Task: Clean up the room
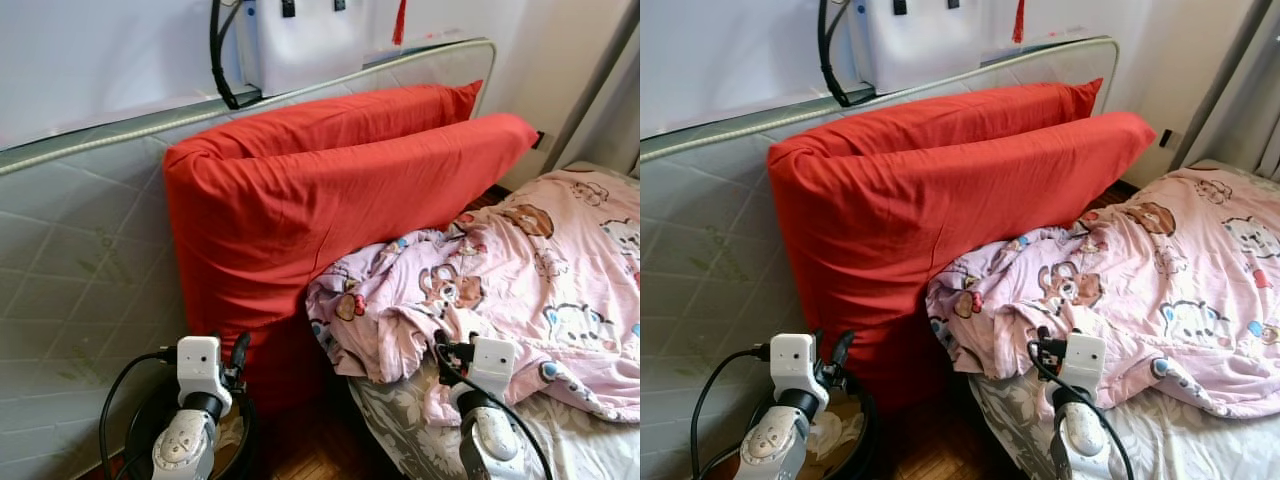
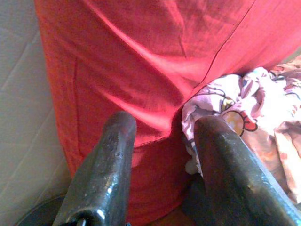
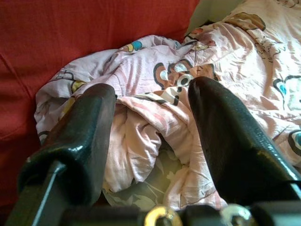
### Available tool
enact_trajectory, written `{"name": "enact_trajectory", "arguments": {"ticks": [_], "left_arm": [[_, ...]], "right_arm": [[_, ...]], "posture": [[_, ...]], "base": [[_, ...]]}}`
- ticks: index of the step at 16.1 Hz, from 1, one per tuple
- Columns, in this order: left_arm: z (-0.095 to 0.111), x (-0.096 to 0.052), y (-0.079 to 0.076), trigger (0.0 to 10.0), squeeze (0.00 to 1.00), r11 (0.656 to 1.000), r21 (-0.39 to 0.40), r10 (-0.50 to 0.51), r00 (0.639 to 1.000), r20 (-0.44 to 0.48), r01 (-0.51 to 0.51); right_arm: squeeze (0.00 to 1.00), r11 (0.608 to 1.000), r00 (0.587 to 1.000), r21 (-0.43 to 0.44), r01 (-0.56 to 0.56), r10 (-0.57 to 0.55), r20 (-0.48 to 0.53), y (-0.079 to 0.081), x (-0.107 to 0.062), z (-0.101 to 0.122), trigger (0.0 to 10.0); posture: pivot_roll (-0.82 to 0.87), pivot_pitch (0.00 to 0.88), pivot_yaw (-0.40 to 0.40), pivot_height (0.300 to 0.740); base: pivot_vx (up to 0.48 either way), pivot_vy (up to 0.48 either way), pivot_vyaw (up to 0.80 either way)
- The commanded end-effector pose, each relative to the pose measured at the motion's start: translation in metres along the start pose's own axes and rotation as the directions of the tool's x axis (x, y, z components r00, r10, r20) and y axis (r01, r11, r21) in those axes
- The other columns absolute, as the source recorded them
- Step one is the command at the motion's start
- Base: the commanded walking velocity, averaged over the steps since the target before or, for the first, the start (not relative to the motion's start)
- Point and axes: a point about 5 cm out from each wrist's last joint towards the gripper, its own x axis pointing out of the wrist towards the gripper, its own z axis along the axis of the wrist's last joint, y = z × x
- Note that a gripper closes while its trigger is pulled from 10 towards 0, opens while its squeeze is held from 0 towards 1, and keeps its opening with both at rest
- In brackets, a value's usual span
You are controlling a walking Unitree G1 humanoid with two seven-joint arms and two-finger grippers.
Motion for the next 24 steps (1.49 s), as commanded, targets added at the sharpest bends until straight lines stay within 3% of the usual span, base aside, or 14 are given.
{"name": "enact_trajectory", "arguments": {"ticks": [1,3,24], "left_arm": [[0.0032,0.0007,-0.0012,10.0,0.00,1.000,0.001,-0.006,1.000,0.004,0.006],[0.0032,0.0005,-0.0012,10.0,0.00,1.000,0.002,-0.007,1.000,0.002,0.007],[0.0043,-0.0002,-0.0010,10.0,0.00,0.999,-0.002,-0.034,0.999,-0.013,0.034]], "right_arm": [[0.00,1.000,1.000,-0.006,-0.010,0.009,-0.010,0.0036,0.0015,0.0001,10.0],[0.00,1.000,1.000,-0.006,-0.009,0.009,0.001,0.0035,0.0010,0.0008,10.0],[0.00,1.000,1.000,0.022,-0.002,0.002,0.012,0.0064,0.0020,0.0015,10.0]], "posture": [[0.00,0.023,0.001,0.667],[0.01,0.024,0.001,0.647],[0.01,0.017,0.019,0.647]], "base": [[0.000,0.000,0.00],[0.000,0.000,0.00],[0.000,0.000,0.00]]}}
